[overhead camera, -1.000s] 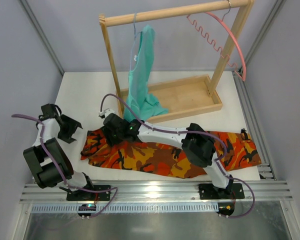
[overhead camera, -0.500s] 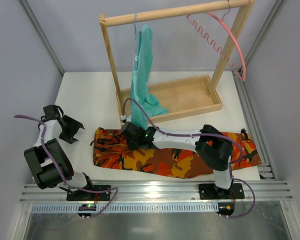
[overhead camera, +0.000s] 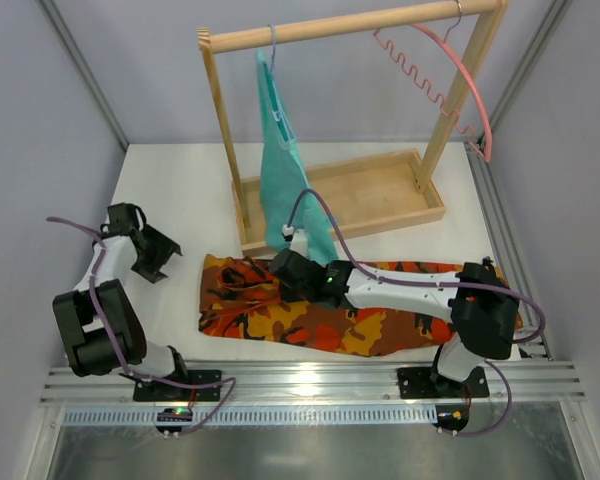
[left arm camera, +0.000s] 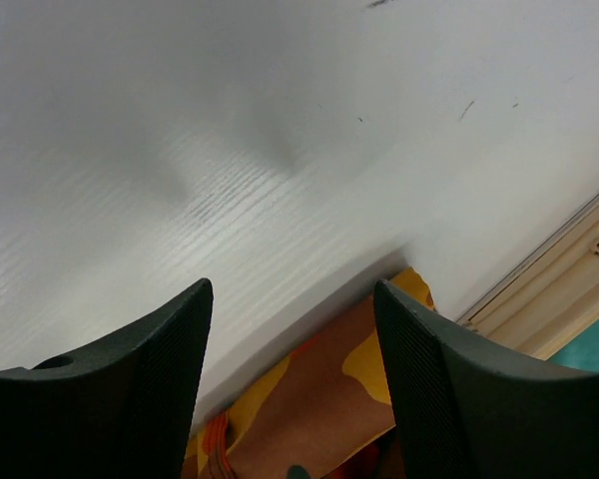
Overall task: Place the trousers on the hanger
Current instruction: Fold the trousers
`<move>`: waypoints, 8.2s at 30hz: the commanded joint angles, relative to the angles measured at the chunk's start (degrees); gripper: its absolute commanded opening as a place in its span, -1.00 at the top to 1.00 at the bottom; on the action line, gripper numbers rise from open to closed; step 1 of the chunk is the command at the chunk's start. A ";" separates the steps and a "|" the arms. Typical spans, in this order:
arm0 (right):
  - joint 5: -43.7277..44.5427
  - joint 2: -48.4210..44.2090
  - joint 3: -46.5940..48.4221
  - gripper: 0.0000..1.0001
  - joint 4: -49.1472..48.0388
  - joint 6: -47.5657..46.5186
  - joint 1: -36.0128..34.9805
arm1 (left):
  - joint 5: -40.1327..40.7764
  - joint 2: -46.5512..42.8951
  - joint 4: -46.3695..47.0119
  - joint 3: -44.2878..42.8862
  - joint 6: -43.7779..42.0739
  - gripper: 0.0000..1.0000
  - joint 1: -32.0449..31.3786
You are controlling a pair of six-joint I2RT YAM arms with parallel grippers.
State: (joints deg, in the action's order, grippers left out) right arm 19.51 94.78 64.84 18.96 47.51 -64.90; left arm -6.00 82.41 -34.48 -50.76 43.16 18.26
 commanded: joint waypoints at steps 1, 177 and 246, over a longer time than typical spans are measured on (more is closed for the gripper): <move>7.29 -5.39 -1.90 0.92 4.06 6.80 -0.49 | 2.22 0.03 1.17 -1.53 0.44 -0.33 -2.17; -21.07 -26.14 -35.84 0.01 -22.12 -5.76 17.71 | 0.89 0.30 1.27 7.87 0.87 0.95 -30.67; -6.14 -31.23 -30.47 -0.13 -3.93 -2.32 11.64 | -1.82 -15.00 -4.81 3.57 -4.22 -0.16 -27.14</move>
State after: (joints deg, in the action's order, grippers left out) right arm 10.59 66.15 33.23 12.05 48.36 -54.37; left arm -8.56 68.82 -37.89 -45.08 39.99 -8.88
